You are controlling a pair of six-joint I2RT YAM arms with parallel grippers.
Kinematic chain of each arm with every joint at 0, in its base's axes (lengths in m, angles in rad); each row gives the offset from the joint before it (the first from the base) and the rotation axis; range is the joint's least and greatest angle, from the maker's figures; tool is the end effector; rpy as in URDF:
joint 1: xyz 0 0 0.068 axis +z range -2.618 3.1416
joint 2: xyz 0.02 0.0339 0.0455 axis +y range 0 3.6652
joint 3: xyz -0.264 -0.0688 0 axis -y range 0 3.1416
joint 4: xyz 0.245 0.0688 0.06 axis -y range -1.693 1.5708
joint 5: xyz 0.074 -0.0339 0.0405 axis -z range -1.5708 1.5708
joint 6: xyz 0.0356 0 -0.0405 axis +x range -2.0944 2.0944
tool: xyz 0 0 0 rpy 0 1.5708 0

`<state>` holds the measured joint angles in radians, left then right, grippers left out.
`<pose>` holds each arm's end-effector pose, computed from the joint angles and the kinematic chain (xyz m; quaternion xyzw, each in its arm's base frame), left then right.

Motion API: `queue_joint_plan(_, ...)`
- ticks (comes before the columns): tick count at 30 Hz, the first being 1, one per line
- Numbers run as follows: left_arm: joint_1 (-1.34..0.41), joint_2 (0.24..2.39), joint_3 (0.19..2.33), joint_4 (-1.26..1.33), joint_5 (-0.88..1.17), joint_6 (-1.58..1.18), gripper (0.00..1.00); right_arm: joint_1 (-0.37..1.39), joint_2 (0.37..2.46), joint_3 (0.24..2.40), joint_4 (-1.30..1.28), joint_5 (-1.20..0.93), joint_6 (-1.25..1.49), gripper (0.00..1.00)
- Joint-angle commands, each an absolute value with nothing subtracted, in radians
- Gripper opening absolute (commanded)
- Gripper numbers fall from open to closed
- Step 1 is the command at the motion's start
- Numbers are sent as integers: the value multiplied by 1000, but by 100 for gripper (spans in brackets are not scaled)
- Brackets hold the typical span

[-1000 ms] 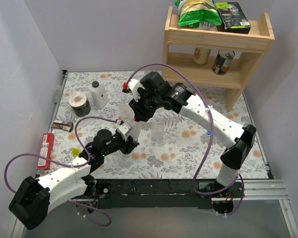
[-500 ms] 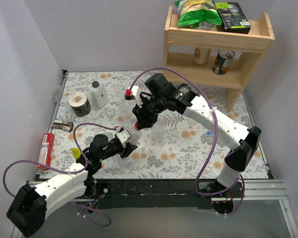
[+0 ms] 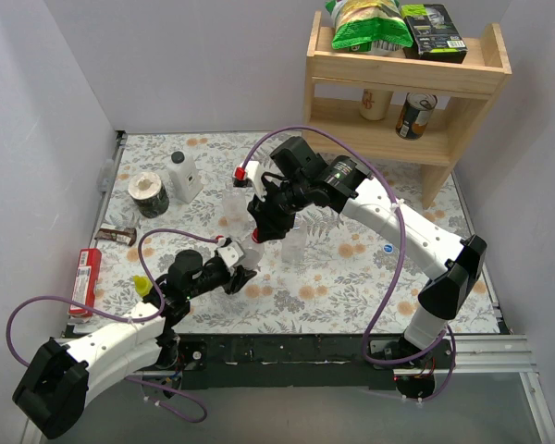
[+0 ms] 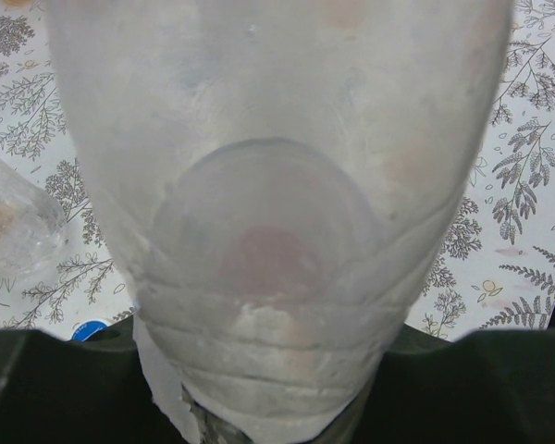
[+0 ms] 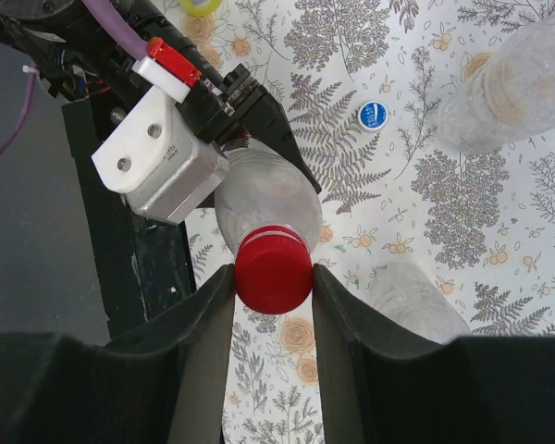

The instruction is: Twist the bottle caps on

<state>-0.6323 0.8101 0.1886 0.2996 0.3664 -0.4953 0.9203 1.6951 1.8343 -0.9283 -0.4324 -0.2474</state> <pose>0.1327 -0.1130 0.1769 0.1609 0.7885 -0.4321 0.4069 0.2073 0.2971 0.3934 -0.5660 0.7084 0.3101 0.2858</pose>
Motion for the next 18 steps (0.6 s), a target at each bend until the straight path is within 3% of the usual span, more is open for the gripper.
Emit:
queue_joint_plan(1, -644, 785, 230, 457, 397, -485, 0, 920, 1706, 1848, -1003, -391, -288, 47)
queue_joint_plan(9, -644, 784, 213, 439, 411, -497, 0, 920, 1684, 1881, -1028, -428, -319, 58)
queue_joint_plan(13, -646, 792, 215, 445, 411, -506, 0, 920, 1669, 1879, -1055, -430, -348, 76)
queue_joint_plan(18, -644, 779, 221, 433, 452, -552, 0, 887, 1582, 1771, -1049, -410, -436, 84)
